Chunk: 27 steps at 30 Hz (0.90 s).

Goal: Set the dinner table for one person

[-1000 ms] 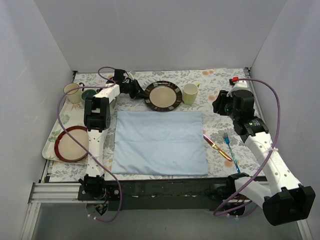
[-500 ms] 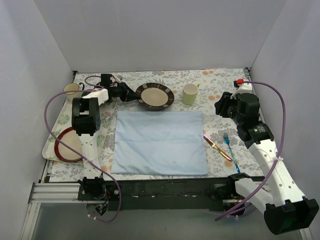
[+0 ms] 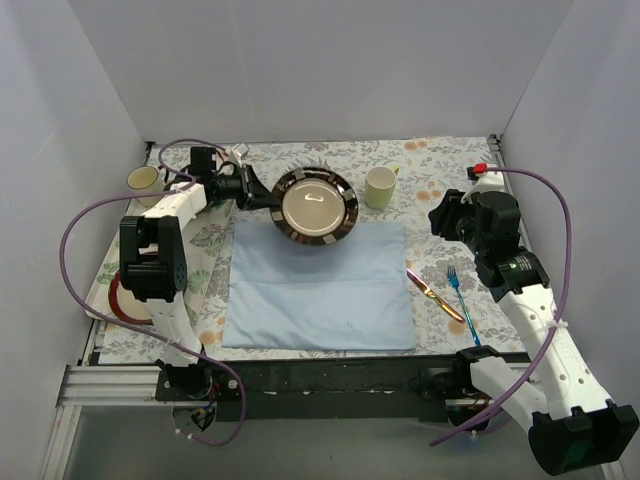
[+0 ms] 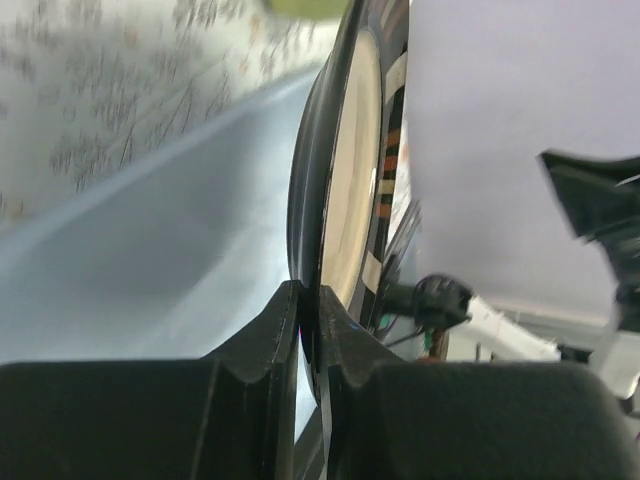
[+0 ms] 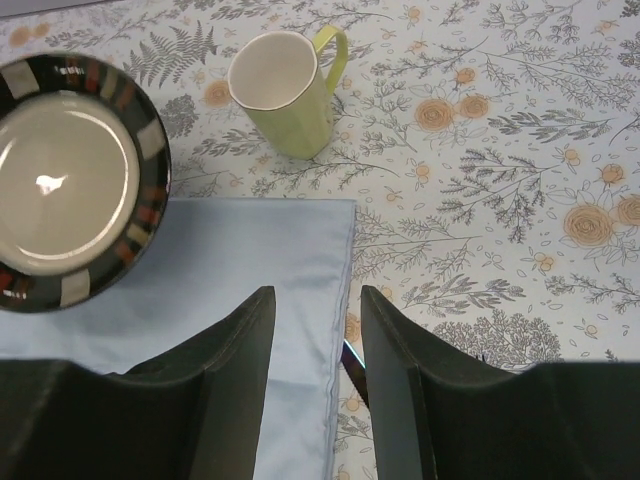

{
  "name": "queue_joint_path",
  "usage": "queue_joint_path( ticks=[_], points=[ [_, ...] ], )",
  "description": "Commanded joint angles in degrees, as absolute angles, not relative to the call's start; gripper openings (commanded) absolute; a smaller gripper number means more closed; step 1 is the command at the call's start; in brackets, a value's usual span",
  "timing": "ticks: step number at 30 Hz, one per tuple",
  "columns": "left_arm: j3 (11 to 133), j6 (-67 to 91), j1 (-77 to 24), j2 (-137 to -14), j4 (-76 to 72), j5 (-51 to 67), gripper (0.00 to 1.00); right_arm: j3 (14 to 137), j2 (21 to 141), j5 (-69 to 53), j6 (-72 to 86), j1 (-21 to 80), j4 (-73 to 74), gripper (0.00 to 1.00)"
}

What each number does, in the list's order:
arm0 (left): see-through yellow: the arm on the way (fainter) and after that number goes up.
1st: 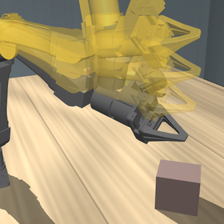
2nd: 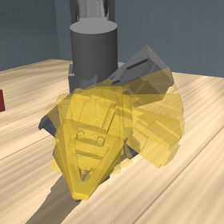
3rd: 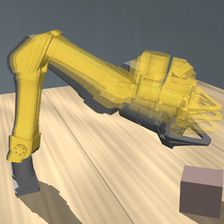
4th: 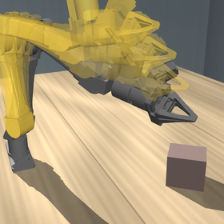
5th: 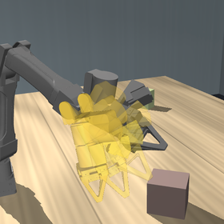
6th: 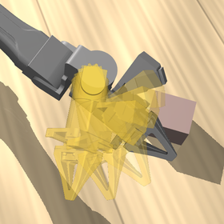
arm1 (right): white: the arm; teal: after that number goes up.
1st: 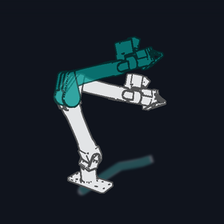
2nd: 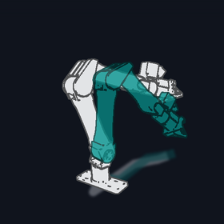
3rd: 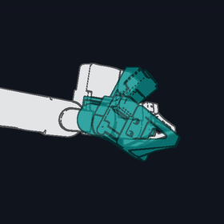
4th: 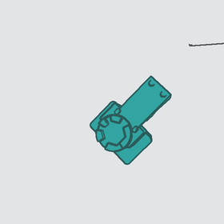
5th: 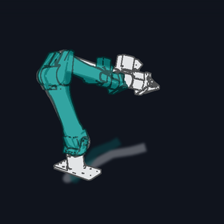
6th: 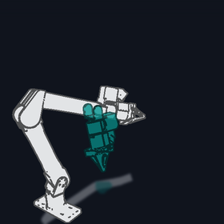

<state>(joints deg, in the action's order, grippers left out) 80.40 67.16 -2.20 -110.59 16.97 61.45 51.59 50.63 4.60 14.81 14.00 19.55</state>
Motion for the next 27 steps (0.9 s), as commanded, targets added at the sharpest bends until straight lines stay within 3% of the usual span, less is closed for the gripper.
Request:
queue_joint_path(
  ticks=[1, 11, 27],
  points=[
    [75.43, 45.47, -2.37, -103.37, 38.38, 66.89, 0.00, 52.03, 48.87, 3.87, 14.50, 14.24, 19.07, 0.48],
    [61.88, 26.38, -4.48, -99.22, 50.80, 67.67, 0.00, 51.42, 48.96, 2.90, 14.68, 14.33, 18.90, 0.48],
    [68.73, 30.76, -7.99, -107.04, 42.63, 70.05, 0.00, 50.98, 48.51, 3.34, 13.98, 14.24, 19.34, 0.48]
  ],
)
